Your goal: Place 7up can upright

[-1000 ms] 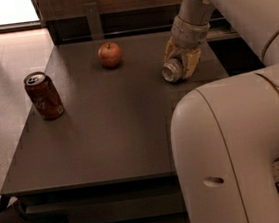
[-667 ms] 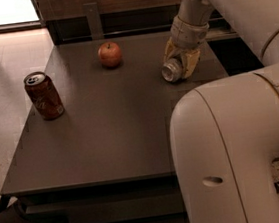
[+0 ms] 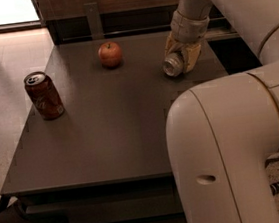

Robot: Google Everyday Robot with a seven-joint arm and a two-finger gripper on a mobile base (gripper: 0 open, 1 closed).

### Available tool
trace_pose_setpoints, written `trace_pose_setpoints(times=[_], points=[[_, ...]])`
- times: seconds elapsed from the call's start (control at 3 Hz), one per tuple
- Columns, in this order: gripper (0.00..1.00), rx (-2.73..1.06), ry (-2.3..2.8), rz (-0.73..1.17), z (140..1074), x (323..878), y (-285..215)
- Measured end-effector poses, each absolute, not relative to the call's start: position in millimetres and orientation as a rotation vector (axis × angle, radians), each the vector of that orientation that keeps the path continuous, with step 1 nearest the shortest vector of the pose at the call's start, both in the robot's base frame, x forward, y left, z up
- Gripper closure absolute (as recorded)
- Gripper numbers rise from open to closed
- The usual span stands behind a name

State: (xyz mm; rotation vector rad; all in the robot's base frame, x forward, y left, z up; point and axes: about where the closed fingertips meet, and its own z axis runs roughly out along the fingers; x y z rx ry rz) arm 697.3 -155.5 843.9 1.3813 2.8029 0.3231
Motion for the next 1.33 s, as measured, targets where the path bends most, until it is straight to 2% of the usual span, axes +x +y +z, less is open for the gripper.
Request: trace_pose_setpoints(times=[0.67,1.0,1.33], points=[[1.0,1.161,2.741,0.387,901.0,695.8,-174.1],[1.0,0.898,2.729,0.529,933.4,678.1,-177.4],[1.0,0.663,2.698,0.584,955.0,662.3,-173.1]])
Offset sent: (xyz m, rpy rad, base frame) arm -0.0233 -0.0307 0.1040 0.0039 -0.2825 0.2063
